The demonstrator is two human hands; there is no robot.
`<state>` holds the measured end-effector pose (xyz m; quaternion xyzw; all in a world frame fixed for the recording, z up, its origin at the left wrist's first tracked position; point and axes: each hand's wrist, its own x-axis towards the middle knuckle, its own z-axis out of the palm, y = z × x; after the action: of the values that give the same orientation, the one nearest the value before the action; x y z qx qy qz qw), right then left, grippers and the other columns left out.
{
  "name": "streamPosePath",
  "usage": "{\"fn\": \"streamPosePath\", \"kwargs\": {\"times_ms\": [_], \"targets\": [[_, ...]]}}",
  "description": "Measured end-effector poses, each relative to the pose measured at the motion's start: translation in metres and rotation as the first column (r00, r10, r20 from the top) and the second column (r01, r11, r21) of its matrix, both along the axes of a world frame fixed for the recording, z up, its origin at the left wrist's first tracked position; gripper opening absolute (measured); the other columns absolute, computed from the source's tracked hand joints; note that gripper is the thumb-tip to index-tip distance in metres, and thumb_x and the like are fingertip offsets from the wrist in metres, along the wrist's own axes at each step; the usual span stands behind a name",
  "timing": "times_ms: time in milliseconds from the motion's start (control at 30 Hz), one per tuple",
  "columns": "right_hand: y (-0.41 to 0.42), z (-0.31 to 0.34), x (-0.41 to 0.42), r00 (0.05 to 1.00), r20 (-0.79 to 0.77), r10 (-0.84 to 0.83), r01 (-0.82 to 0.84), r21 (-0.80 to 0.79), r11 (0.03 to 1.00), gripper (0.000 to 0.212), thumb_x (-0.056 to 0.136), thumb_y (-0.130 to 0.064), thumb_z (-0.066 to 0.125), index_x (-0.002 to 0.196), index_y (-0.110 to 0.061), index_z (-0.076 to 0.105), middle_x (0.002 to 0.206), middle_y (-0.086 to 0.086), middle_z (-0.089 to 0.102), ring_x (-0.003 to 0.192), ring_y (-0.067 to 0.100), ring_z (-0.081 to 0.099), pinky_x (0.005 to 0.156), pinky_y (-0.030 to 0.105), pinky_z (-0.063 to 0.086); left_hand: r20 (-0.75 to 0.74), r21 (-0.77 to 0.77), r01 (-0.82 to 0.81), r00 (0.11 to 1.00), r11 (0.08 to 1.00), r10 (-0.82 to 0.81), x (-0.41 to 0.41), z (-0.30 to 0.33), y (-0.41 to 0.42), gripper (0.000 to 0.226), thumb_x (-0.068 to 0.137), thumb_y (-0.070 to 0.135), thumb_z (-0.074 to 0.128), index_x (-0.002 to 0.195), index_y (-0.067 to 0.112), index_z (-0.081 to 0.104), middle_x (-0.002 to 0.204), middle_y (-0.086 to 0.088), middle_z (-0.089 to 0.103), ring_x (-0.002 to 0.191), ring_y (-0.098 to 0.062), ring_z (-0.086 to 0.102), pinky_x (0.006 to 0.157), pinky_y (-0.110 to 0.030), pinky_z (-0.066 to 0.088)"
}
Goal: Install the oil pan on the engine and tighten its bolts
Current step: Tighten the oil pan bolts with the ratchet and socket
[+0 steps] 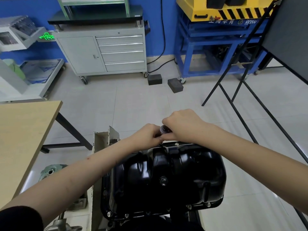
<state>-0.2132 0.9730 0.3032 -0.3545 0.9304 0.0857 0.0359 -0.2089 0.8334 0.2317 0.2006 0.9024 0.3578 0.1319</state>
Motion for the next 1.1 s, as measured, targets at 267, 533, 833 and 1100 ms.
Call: {"fn": "streamPosePath", "kwargs": {"times_ms": [267, 533, 833, 1100], "targets": [[0.007, 0.006, -0.014, 0.991, 0.005, 0.137, -0.137, 0.088, 0.987, 0.02, 0.093, -0.026, 0.047, 0.109, -0.017, 0.054, 0.104, 0.003, 0.058, 0.095, 0.024, 0.057, 0.062, 0.029, 0.034, 0.053, 0.029, -0.007, 0.999, 1.0, 0.005, 0.001, 0.002, -0.001, 0.025, 0.093, 0.015, 0.05, 0.073, 0.004, 0.06, 0.066, -0.005, 0.065, 0.064, -0.013, 0.059, 0.062, -0.028, 0.045], [0.008, 0.001, -0.011, 0.992, 0.006, 0.126, -0.126, 0.069, 0.99, 0.019, 0.092, -0.021, 0.047, 0.11, -0.02, 0.053, 0.105, 0.0, 0.059, 0.099, 0.023, 0.055, 0.069, 0.032, 0.041, -0.014, 0.052, -0.01, 1.0, 0.999, 0.011, 0.003, 0.003, 0.0, 0.047, 0.093, 0.013, 0.051, 0.053, 0.025, 0.03, 0.047, -0.007, 0.035, 0.041, -0.007, 0.037, 0.046, -0.01, 0.029], [0.007, 0.005, -0.011, 0.993, -0.005, 0.116, -0.115, 0.117, 0.986, 0.037, 0.086, -0.057, 0.047, 0.089, -0.021, 0.056, 0.082, 0.001, 0.055, 0.073, 0.022, 0.052, 0.051, 0.027, 0.027, -0.027, 0.029, -0.026, 0.999, 0.999, 0.027, 0.002, 0.001, 0.0, 0.044, 0.089, 0.007, 0.051, 0.053, 0.026, 0.035, 0.046, 0.006, 0.031, 0.041, 0.001, 0.037, 0.046, -0.014, 0.028], [0.002, -0.001, -0.014, 0.966, -0.055, 0.254, -0.248, 0.095, 0.964, 0.014, 0.09, -0.019, 0.049, 0.102, -0.018, 0.056, 0.104, 0.0, 0.06, 0.101, 0.023, 0.057, 0.07, 0.032, 0.043, 0.036, -0.04, 0.012, 0.999, 0.999, -0.011, 0.0, 0.0, 0.0, 0.031, 0.094, 0.016, 0.047, 0.078, -0.006, 0.06, 0.068, -0.022, 0.06, 0.063, -0.024, 0.054, 0.061, -0.032, 0.042]]}}
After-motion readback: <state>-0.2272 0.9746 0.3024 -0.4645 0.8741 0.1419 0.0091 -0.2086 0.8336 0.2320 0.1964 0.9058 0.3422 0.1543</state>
